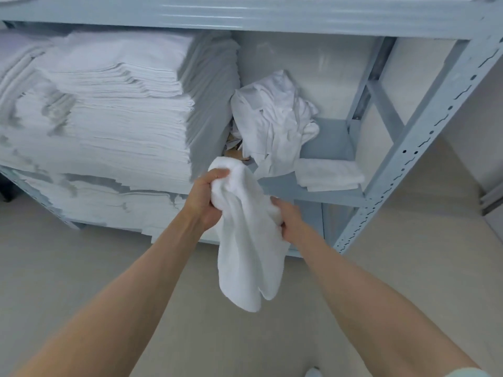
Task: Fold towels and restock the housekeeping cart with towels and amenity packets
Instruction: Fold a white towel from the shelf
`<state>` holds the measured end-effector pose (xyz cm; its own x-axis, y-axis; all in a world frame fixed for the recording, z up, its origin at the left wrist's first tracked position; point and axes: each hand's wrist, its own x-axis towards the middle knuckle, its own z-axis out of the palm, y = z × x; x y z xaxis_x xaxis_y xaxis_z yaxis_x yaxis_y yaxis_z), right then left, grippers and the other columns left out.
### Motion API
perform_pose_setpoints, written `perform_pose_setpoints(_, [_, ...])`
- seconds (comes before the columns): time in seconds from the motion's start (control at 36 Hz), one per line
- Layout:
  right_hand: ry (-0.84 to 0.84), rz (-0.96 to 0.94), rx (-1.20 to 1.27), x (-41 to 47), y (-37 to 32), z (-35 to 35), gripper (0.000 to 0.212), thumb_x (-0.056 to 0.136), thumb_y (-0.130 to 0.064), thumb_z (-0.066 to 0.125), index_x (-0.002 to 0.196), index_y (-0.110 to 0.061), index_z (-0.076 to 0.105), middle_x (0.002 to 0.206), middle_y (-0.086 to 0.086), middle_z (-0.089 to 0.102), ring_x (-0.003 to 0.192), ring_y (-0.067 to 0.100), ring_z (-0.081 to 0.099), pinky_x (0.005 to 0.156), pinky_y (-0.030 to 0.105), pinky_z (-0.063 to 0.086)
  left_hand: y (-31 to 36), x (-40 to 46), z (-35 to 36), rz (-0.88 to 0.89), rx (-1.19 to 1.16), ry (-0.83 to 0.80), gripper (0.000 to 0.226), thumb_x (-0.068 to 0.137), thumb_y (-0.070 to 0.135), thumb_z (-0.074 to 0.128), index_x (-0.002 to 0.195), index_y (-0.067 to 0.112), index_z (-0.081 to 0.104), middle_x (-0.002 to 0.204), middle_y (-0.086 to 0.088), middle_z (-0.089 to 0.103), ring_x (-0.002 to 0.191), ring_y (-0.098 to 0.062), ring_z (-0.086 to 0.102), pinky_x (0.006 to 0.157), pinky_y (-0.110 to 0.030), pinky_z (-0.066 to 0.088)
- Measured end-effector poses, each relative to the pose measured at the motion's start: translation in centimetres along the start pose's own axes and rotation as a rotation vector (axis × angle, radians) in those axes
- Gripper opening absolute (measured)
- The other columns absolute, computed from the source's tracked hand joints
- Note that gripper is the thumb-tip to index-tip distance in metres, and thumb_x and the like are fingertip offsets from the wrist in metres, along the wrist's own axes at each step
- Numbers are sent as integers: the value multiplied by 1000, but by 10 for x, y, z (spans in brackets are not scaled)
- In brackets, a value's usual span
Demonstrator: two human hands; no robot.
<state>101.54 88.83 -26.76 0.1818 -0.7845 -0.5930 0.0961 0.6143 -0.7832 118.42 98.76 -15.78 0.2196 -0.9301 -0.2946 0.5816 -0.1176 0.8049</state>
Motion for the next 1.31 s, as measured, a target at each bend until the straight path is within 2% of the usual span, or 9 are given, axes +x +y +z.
perform_pose_setpoints(0.11, [126,-122,-50,-8,-16,-29,39,88,-39,72,113,-10,65,114,6,68,102,25,64,90,37,51,-8,-4,2,-79,44,21,46,91,49,63,103,7,78,108,-15,75,101,-26,73,84,-37,60])
perform_pose_setpoints(0.22, [188,-100,63,-16,-32,-59,52,89,-50,66,122,-10,59,120,9,63,112,29,59,104,42,45,-15,-5,5,-126,115,258,45,86,32,75,124,9,67,118,-9,72,107,-29,69,95,-43,55])
perform_pose_setpoints(0.36, [327,-35,52,-33,-55,-96,39,95,-50,54,114,-16,55,98,1,57,89,23,55,88,32,43,-18,-9,5,-101,192,428,16,78,7,73,87,15,62,94,-6,62,83,-25,55,73,-31,45])
perform_pose_setpoints(0.5, [414,-52,-4,-43,-80,-141,23,90,-18,62,111,-8,59,110,10,62,103,26,60,96,37,49,-21,-5,3,-42,315,416,39,76,-9,68,61,21,48,75,2,54,65,-16,49,52,-26,40])
perform_pose_setpoints(0.61, [400,-199,-144,-50,-102,-157,36,87,-10,65,123,-4,60,103,7,64,90,22,57,79,31,48,-22,-4,10,-42,371,398,33,77,-14,66,77,19,60,84,-2,57,71,-18,54,60,-28,47])
perform_pose_setpoints(0.78, [276,-482,-448,-59,-129,-161,35,90,-11,65,125,-15,67,134,6,59,113,20,57,92,24,45,-11,0,23,47,235,364,32,79,6,79,111,6,73,105,-11,70,90,-26,65,84,-36,55])
perform_pose_setpoints(1.0, [282,-590,-883,-62,-157,-174,52,91,4,49,139,-14,56,148,10,47,134,26,46,109,28,39,-1,7,18,119,269,585,31,77,-6,70,83,23,77,91,6,66,99,-22,58,68,-24,49])
perform_pose_setpoints(1.14, [375,-613,-1196,-65,-164,-191,50,93,-1,54,143,-10,51,146,16,48,131,33,48,104,33,42,-1,8,3,173,418,579,34,78,-13,65,81,21,73,101,-8,69,81,-18,57,57,-20,46])
perform_pose_setpoints(1.31, [404,-553,-1300,-66,-163,-191,43,88,-7,67,128,4,56,128,23,58,116,38,58,97,42,50,-7,12,-16,113,492,517,45,74,-19,67,101,17,74,133,-23,60,103,-32,58,87,-33,52])
